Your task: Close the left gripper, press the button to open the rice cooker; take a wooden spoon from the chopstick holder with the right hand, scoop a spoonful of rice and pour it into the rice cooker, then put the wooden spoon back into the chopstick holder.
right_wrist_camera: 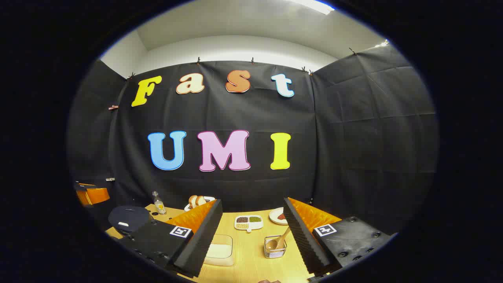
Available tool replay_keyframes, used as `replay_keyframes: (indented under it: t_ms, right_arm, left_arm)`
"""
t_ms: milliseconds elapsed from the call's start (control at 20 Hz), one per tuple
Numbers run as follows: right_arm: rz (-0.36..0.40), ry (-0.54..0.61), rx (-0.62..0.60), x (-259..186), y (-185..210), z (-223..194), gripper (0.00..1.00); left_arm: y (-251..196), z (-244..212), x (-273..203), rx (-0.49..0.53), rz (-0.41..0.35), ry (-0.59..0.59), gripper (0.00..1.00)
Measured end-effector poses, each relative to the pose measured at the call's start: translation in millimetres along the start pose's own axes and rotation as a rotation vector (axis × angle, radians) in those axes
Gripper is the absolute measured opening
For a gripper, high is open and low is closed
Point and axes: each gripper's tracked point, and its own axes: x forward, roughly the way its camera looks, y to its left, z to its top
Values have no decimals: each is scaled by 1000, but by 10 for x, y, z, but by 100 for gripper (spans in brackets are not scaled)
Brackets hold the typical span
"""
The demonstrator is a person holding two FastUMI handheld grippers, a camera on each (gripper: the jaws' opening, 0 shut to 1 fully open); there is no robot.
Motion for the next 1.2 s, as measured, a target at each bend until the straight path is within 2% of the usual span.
replay_keyframes:
  t_ms: [200, 400, 700, 1200]
  right_arm:
    - [27, 16, 12, 92, 54, -17, 95]
    - [51, 11, 0, 139, 114, -13, 97]
    - [58, 45, -12, 142, 129, -112, 97]
    - [38, 86, -6, -248, 417, -234, 97]
  left_arm:
    - [3, -11, 45, -1, 7, -2, 96]
    - [25, -111, 59, -10, 22, 12, 96]
    - [66, -115, 28, -17, 28, 17, 95]
    - [438, -142, -317, -24, 12, -2, 95]
